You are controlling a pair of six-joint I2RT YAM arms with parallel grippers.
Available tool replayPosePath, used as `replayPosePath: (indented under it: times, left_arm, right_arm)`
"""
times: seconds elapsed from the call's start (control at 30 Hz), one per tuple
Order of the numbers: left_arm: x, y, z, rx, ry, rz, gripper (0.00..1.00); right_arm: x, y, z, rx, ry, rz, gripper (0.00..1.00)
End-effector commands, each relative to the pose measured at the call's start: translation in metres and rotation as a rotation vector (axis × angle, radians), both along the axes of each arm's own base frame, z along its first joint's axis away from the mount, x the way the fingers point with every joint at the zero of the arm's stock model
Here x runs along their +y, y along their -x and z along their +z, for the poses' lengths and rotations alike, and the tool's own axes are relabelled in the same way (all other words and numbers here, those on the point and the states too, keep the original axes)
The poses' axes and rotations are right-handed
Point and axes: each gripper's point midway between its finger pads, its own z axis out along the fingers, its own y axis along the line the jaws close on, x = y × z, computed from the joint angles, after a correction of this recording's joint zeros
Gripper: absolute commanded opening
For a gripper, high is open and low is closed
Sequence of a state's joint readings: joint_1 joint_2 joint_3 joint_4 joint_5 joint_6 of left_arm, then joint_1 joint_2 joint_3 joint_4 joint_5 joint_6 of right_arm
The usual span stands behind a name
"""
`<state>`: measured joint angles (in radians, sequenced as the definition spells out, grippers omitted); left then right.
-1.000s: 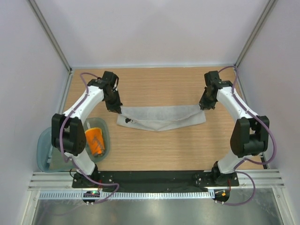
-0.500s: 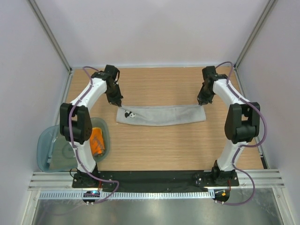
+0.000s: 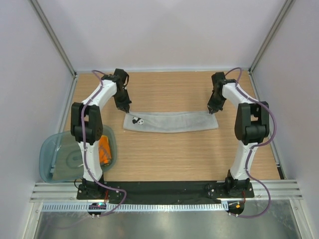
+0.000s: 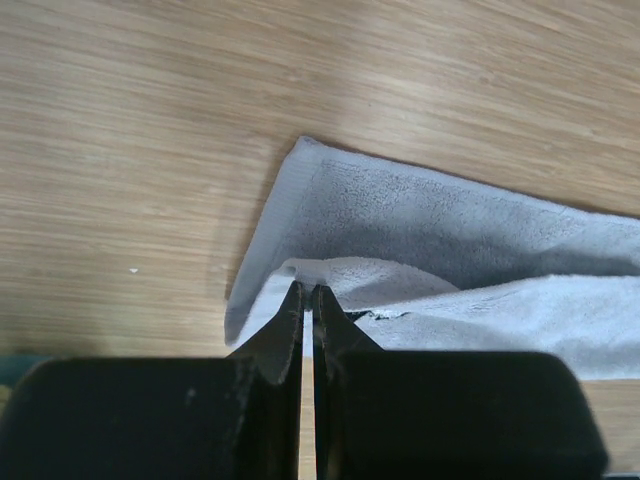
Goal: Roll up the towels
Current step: Fold the towel
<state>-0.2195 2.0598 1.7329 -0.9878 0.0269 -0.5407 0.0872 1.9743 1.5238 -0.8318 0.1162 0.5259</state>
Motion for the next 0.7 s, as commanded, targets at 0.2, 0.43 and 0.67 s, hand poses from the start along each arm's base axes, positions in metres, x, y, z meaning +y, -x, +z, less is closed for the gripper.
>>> replayPosePath:
  times: [0.2,0.43,0.67]
  left_arm:
    - [0.028,-0.033,-0.007,0.014,-0.075,0.041,0.0]
    - [0.042,-0.04,0.012,0.011,-0.104,0.066,0.69]
    - [0.028,-0.021,0.064,-0.115,-0.068,0.047,0.8]
  right_arm:
    - [-0.007,-0.038,0.003,-0.043,0.022,-0.006,0.01]
    - [-0.018,-0.052,0.03,-0.078,0.075,-0.015,0.69]
    - [0.002,-0.031,0.08,-0.187,-0.013,0.052,0.71]
